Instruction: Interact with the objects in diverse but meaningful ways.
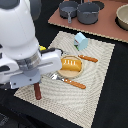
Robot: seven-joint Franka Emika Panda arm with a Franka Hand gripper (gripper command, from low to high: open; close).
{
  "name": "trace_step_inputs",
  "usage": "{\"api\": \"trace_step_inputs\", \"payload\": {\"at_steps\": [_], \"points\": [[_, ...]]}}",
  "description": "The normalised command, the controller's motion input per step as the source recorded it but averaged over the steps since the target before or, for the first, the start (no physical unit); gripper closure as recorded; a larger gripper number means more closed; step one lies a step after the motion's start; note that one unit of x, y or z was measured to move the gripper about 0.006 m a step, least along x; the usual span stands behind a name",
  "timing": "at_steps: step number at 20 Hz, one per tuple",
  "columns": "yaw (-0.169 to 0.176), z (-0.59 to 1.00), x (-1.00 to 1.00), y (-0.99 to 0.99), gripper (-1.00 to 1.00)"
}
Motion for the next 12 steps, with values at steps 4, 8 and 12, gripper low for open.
{"api": "trace_step_inputs", "payload": {"at_steps": [4,8,12], "points": [[0.0,0.47,0.98,0.01,1.0],[0.0,0.36,1.0,0.0,1.0],[0.0,0.26,1.0,0.0,1.0]]}}
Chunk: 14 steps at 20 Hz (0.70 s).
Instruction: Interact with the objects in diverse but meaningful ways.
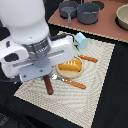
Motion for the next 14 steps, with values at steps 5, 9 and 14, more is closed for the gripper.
{"api": "trace_step_inputs", "payload": {"at_steps": [5,9,14], "points": [[0.0,0.17,1.0,0.0,1.0],[0.0,0.11,1.0,0.0,1.0],[0.0,0.03,0.91,-0.05,1.0]]}}
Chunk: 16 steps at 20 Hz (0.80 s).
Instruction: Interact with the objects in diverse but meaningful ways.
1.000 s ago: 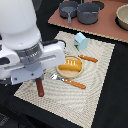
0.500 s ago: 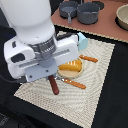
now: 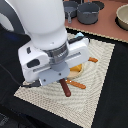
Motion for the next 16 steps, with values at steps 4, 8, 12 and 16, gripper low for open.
{"api": "trace_step_inputs", "payload": {"at_steps": [4,8,12,16], "points": [[0.007,-0.11,0.46,-0.18,1.0],[0.006,-0.01,0.29,-0.11,1.0],[0.0,0.19,0.37,0.0,1.0],[0.0,-0.01,0.04,-0.15,1.0]]}}
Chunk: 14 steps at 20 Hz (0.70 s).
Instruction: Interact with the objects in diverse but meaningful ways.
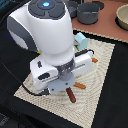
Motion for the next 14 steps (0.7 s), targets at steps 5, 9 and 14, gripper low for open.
{"api": "trace_step_inputs", "payload": {"at_steps": [5,9,14], "points": [[0.0,-0.02,0.0,-0.26,1.0],[0.0,-0.08,-0.02,-0.35,1.0],[0.01,-0.11,0.0,-0.15,1.0]]}}
